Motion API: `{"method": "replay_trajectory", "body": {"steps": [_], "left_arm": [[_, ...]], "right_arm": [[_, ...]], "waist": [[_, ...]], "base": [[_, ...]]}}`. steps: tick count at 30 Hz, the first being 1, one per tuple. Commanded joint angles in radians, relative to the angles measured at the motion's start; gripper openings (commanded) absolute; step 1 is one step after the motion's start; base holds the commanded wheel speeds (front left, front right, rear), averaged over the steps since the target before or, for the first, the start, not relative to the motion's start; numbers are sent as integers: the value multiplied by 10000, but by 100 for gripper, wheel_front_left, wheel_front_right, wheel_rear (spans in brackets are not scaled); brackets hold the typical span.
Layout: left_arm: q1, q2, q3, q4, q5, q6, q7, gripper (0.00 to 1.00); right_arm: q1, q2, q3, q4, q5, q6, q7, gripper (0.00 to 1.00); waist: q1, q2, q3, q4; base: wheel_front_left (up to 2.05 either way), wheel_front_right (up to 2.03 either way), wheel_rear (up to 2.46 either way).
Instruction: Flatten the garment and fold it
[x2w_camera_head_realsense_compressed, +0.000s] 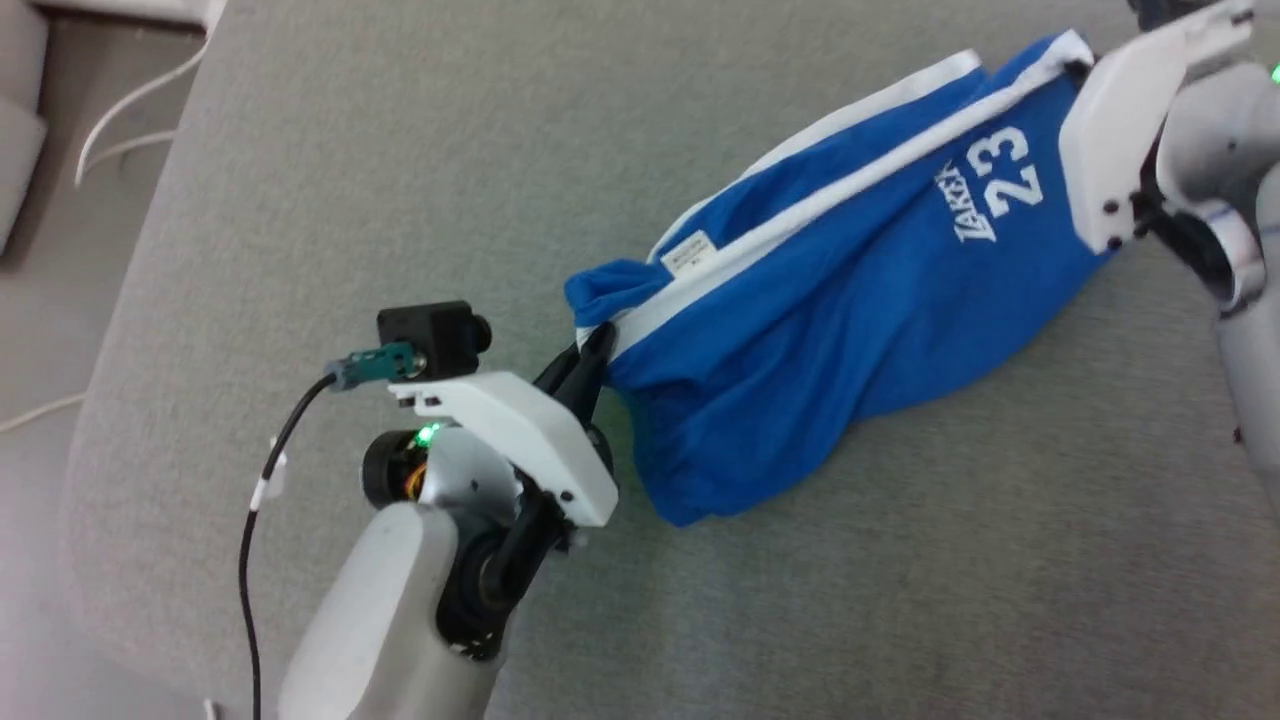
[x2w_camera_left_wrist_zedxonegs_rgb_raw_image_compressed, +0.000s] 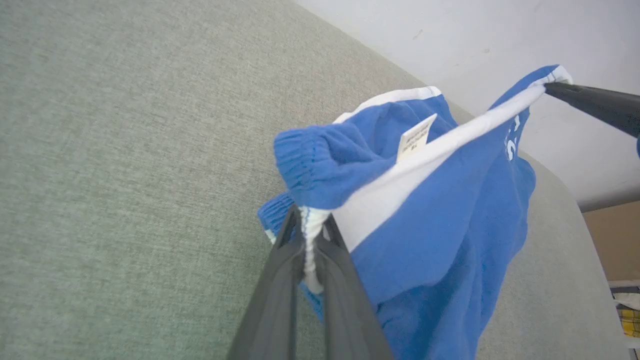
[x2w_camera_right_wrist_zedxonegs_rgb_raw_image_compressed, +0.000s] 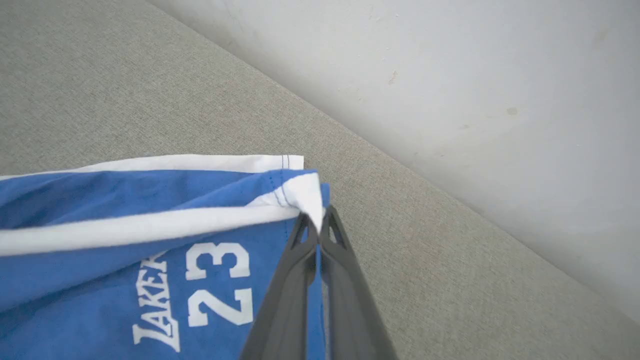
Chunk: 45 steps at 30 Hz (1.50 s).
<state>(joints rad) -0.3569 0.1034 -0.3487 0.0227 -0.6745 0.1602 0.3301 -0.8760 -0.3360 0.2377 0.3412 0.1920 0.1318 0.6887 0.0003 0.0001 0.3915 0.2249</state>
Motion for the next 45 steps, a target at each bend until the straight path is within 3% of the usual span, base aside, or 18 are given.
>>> {"method": "replay_trajectory", "body": {"steps": [1, 9, 12, 13, 14, 15, 16, 21, 25, 33, 38, 45], "left_arm": [[-218, -128, -24, 231, -56, -52, -175, 0], [-684, -424, -427, 1124, -452, -365, -837, 0], [-821, -477, -635, 1293, -709, -523, -1052, 18], [-869, -487, -699, 1326, -775, -570, -1132, 41], [-916, -494, -766, 1359, -811, -617, -1214, 93], [-949, -499, -825, 1406, -830, -643, -1280, 100], [-970, -503, -875, 1440, -829, -657, -1351, 100], [-768, -463, -921, 1350, -760, -693, -1829, 100], [-318, -184, -882, 973, -192, -499, -2648, 100], [1197, 88, -1269, 67, 744, -119, -3971, 100], [1732, 266, -1763, 418, 1160, -51, -4021, 100], [1503, 135, -2010, 1925, 1343, 126, -3876, 100]], "right_arm": [[-354, -67, 202, 430, -43, -11, -88, 0], [-1556, -273, 952, 2255, 205, -11, 11, 0], [-1874, -320, 1203, 2765, 369, -11, 47, 0], [-1964, -332, 1258, 2915, 427, -11, 44, 0], [-2040, -330, 1260, 3089, 503, -11, 71, 0], [-2088, -301, 1310, 3220, 596, -11, 79, 49], [-2120, -283, 1350, 3322, 691, -11, 42, 100], [-1924, -291, 1532, 3434, 1164, -11, -761, 100], [-1258, -387, 1382, 3179, 1571, -11, -2033, 100], [1221, -332, 503, 1922, 2075, -11, -3964, 100], [2913, 106, -456, 793, 1828, -11, -4549, 100], [4760, 1436, -2202, -894, 1129, -11, -4892, 100]], "waist": [[-3, -1, 820, 768], [-3, -1, 1307, 1247], [-3, -1, 1359, 1326], [-3, -1, 1362, 1335], [-3, -1, 1350, 1330], [-3, -1, 1314, 1308], [-3, -1, 1260, 1274], [-3, -1, 732, 1026], [-3, -1, -37, 815], [-3, -1, -1487, 330], [-3, -1, -1942, -41], [-3, -1, -2203, -538]], "base": [[0, 0, 0], [0, 0, 0], [0, 0, 0], [0, 0, 0], [0, 0, 0], [0, 0, 0], [0, 0, 0], [0, 0, 0], [0, 0, 0], [0, 0, 0], [0, 0, 0], [0, 0, 0]]}}
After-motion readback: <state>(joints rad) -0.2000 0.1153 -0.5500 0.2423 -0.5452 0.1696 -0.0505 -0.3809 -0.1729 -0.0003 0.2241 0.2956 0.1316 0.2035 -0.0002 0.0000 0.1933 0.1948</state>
